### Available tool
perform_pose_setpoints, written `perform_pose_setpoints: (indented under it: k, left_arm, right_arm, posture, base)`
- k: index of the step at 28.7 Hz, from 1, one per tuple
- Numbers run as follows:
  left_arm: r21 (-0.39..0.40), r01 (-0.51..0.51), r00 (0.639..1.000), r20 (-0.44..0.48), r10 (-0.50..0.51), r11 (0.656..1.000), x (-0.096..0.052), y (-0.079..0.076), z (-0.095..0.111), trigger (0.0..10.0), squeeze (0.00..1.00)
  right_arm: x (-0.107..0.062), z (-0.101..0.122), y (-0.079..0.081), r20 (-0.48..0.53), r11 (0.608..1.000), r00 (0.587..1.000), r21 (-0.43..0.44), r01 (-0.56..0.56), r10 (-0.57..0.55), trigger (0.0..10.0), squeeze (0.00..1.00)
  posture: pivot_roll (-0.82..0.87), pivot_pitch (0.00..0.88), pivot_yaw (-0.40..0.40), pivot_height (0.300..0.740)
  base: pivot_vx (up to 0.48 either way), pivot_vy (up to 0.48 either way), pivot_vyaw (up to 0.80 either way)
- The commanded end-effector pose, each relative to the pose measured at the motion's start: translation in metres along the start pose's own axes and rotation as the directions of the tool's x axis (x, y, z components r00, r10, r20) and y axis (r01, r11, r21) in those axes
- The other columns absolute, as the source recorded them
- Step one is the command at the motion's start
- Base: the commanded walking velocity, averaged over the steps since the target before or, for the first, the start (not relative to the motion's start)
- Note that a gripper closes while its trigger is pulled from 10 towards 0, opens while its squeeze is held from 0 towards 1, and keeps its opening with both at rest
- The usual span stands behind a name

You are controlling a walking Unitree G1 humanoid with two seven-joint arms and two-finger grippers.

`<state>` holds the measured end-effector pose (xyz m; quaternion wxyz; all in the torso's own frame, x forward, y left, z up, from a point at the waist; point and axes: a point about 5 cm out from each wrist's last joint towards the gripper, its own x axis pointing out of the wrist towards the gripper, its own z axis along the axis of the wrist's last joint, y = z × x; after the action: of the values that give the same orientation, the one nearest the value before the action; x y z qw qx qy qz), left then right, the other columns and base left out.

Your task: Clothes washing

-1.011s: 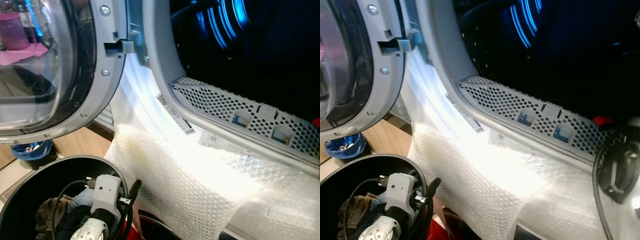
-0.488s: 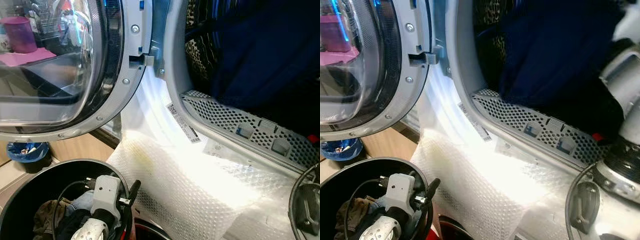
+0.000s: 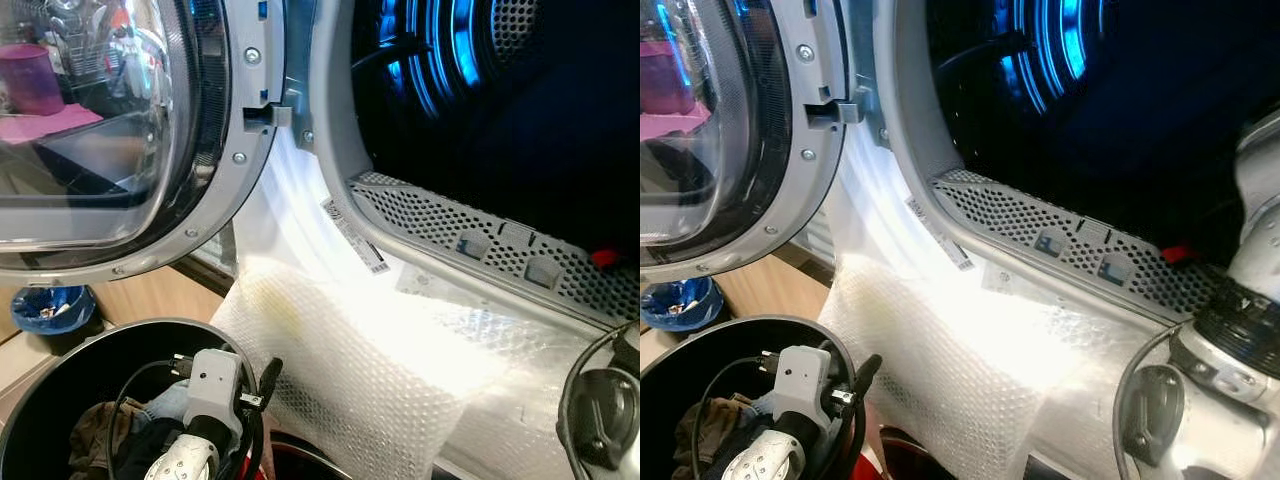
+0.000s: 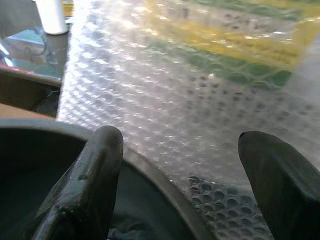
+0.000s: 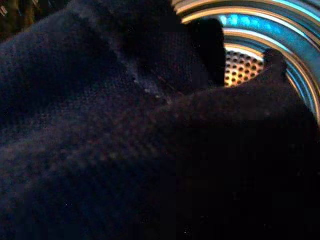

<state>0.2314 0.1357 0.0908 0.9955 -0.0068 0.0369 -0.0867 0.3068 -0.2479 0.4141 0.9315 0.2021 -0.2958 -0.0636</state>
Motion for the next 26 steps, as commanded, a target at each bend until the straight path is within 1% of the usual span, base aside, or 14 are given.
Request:
perform_pose_setpoints:
  k: [1, 2, 3, 6, 8, 10, 11, 13, 17, 18, 19, 22, 23, 26]
  left_arm:
    - [-0.013, 0.008, 1.000, 0.010, -0.007, 1.000, 0.002, -0.003, 0.001, 10.0, 0.00]
    - [-0.009, 0.006, 1.000, 0.014, -0.006, 1.000, 0.002, -0.002, 0.001, 10.0, 0.00]
    - [-0.009, 0.006, 1.000, 0.014, -0.006, 1.000, 0.002, -0.002, 0.001, 10.0, 0.00]
    - [-0.005, 0.000, 1.000, 0.021, 0.000, 1.000, 0.002, 0.000, 0.002, 10.0, 0.00]
    - [-0.007, -0.003, 1.000, 0.026, 0.003, 1.000, 0.001, 0.001, 0.002, 10.0, 0.00]
    - [-0.007, -0.003, 0.999, 0.037, 0.004, 1.000, 0.000, 0.002, 0.003, 10.0, 0.00]
    - [-0.006, 0.001, 0.999, 0.048, -0.001, 1.000, 0.000, 0.002, 0.005, 10.0, 0.00]
    - [-0.010, -0.011, 0.998, 0.066, 0.011, 1.000, 0.000, 0.004, 0.007, 10.0, 0.00]
    - [-0.005, -0.014, 0.998, 0.066, 0.015, 1.000, -0.001, 0.005, 0.008, 10.0, 0.00]
    - [-0.003, -0.012, 0.998, 0.064, 0.012, 1.000, -0.002, 0.005, 0.007, 10.0, 0.00]
    - [0.002, -0.008, 0.998, 0.064, 0.008, 1.000, -0.002, 0.005, 0.007, 10.0, 0.00]
    - [0.002, -0.007, 0.998, 0.065, 0.007, 1.000, -0.002, 0.005, 0.007, 10.0, 0.00]
    - [0.002, -0.006, 0.998, 0.070, 0.006, 1.000, -0.002, 0.005, 0.008, 10.0, 0.00]
    - [0.001, -0.005, 0.997, 0.076, 0.005, 1.000, -0.002, 0.005, 0.008, 10.0, 0.00]
  right_arm:
    - [-0.004, 0.006, 0.009, 0.050, 0.997, 0.997, 0.041, -0.065, 0.063, 10.0, 0.00]
    - [-0.009, -0.001, 0.015, 0.036, 0.991, 0.993, 0.070, -0.114, 0.112, 10.0, 0.00]
    - [-0.009, -0.001, 0.015, 0.036, 0.991, 0.993, 0.070, -0.114, 0.112, 10.0, 0.00]
    - [-0.015, -0.016, 0.020, 0.019, 0.985, 0.990, 0.099, -0.143, 0.142, 10.0, 0.00]
    - [-0.018, -0.020, 0.022, 0.021, 0.982, 0.988, 0.110, -0.154, 0.152, 10.0, 0.00]
    - [-0.024, -0.027, 0.028, 0.032, 0.970, 0.984, 0.164, -0.181, 0.178, 10.0, 0.00]
    - [-0.027, -0.028, 0.033, 0.062, 0.957, 0.978, 0.203, -0.210, 0.201, 10.0, 0.00]
    - [-0.029, -0.024, 0.037, 0.103, 0.945, 0.971, 0.229, -0.234, 0.216, 10.0, 0.00]
    - [-0.031, -0.012, 0.039, 0.183, 0.925, 0.959, 0.277, -0.261, 0.216, 10.0, 0.00]
    - [-0.032, -0.010, 0.039, 0.197, 0.923, 0.956, 0.280, -0.266, 0.216, 10.0, 0.00]
    - [-0.033, -0.003, 0.036, 0.236, 0.922, 0.950, 0.277, -0.269, 0.207, 10.0, 0.00]
    - [-0.033, 0.002, 0.032, 0.265, 0.927, 0.948, 0.278, -0.252, 0.178, 10.0, 0.00]
    - [-0.034, 0.004, 0.031, 0.288, 0.928, 0.942, 0.274, -0.251, 0.170, 10.0, 0.00]
    - [-0.034, 0.010, 0.029, 0.316, 0.932, 0.933, 0.257, -0.256, 0.170, 10.0, 0.00]
  posture:
    - [-0.03, 0.085, -0.054, 0.740]
    - [-0.02, 0.082, -0.053, 0.740]
    - [-0.02, 0.082, -0.053, 0.740]
    - [-0.02, 0.074, -0.051, 0.740]
    - [-0.02, 0.060, -0.050, 0.740]
    - [-0.01, 0.048, -0.048, 0.740]
    - [-0.01, 0.040, -0.044, 0.740]
    - [-0.01, 0.038, -0.042, 0.740]
    - [0.00, 0.037, -0.038, 0.740]
    - [-0.01, 0.037, -0.037, 0.740]
    - [-0.01, 0.036, -0.034, 0.740]
    - [-0.01, 0.038, -0.033, 0.740]
    - [-0.01, 0.039, -0.032, 0.740]
    - [0.00, 0.042, -0.031, 0.740]
  base:
    - [0.000, 0.000, 0.00]
    - [0.000, 0.000, 0.00]
    - [0.000, 0.000, 0.00]
    - [0.000, 0.000, 0.00]
    - [0.000, 0.000, 0.00]
    - [0.000, 0.000, 0.00]
    - [0.000, 0.000, 0.00]
    - [0.000, 0.000, 0.00]
    - [0.000, 0.000, 0.00]
    - [0.000, 0.000, 0.00]
    - [0.000, 0.000, 0.00]
    - [0.000, 0.000, 0.00]
    - [0.000, 0.000, 0.00]
    - [0.000, 0.000, 0.00]
